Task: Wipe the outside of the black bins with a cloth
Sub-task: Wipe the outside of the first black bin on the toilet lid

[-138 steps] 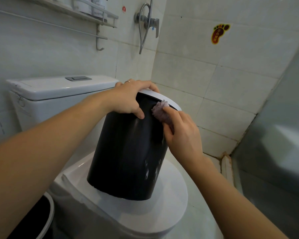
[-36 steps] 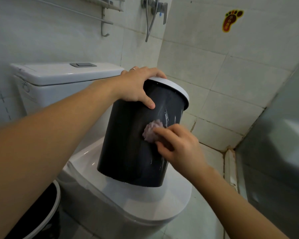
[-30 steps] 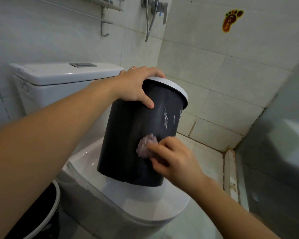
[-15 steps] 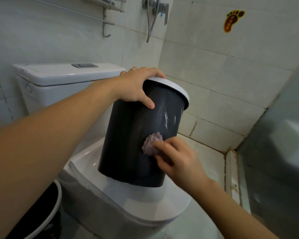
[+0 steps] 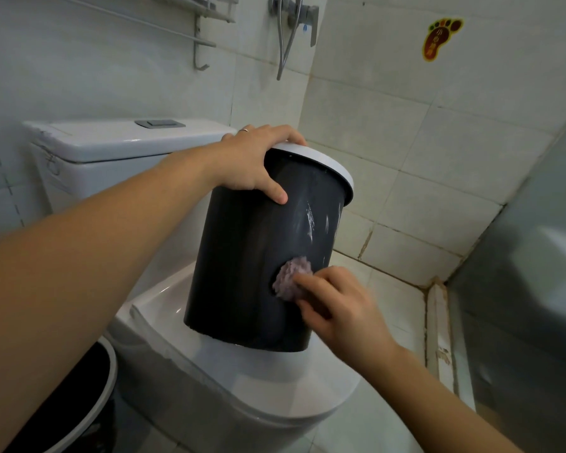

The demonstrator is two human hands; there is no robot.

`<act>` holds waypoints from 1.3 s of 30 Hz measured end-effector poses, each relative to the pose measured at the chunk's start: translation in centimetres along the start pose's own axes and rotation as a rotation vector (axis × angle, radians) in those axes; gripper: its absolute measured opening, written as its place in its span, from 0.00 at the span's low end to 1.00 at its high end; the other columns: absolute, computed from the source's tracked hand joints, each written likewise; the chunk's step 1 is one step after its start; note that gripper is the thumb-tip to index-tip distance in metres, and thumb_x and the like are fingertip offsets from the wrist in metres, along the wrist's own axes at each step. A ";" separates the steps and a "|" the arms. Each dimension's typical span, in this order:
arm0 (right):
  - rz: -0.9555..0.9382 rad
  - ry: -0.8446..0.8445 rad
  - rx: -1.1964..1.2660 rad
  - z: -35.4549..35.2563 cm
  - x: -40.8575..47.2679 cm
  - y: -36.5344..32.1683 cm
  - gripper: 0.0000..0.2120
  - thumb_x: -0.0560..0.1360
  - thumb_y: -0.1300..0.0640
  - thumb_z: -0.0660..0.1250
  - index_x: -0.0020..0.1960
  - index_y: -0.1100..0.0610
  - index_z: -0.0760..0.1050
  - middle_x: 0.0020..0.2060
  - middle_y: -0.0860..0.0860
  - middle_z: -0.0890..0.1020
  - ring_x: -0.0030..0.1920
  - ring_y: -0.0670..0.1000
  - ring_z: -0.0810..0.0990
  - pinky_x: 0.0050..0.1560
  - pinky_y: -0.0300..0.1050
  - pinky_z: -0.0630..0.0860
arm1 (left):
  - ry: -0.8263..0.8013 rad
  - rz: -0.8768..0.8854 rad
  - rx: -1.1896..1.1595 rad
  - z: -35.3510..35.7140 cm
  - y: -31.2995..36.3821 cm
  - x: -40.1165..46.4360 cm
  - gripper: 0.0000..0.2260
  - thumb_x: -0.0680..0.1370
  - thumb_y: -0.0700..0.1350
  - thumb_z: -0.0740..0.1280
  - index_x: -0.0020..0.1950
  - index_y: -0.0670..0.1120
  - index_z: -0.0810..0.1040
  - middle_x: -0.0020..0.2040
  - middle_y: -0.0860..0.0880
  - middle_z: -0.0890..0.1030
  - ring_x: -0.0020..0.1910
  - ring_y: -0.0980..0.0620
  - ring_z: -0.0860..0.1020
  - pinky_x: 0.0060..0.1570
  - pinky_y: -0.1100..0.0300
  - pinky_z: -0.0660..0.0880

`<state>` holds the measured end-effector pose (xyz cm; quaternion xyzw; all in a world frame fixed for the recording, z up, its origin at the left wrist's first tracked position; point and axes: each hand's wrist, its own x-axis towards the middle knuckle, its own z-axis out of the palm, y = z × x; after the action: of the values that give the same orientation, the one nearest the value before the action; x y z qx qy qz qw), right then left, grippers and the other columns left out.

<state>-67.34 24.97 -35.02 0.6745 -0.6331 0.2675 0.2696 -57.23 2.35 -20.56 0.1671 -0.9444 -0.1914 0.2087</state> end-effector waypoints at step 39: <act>-0.035 -0.093 0.029 0.1 -1.4 -1.3 0.12 0.74 0.58 0.72 0.56 0.58 0.81 0.44 0.54 0.80 0.43 0.53 0.78 0.40 0.47 0.79 | 0.016 0.002 0.081 0.3 1.0 0.3 0.36 0.58 0.55 0.82 0.59 0.67 0.65 0.47 0.65 0.68 0.56 0.53 0.62 0.59 0.50 0.61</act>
<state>-66.13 25.95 -36.15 0.7008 -0.6292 0.2406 0.2347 -57.88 3.18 -20.30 0.1760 -0.9499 -0.1515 0.2094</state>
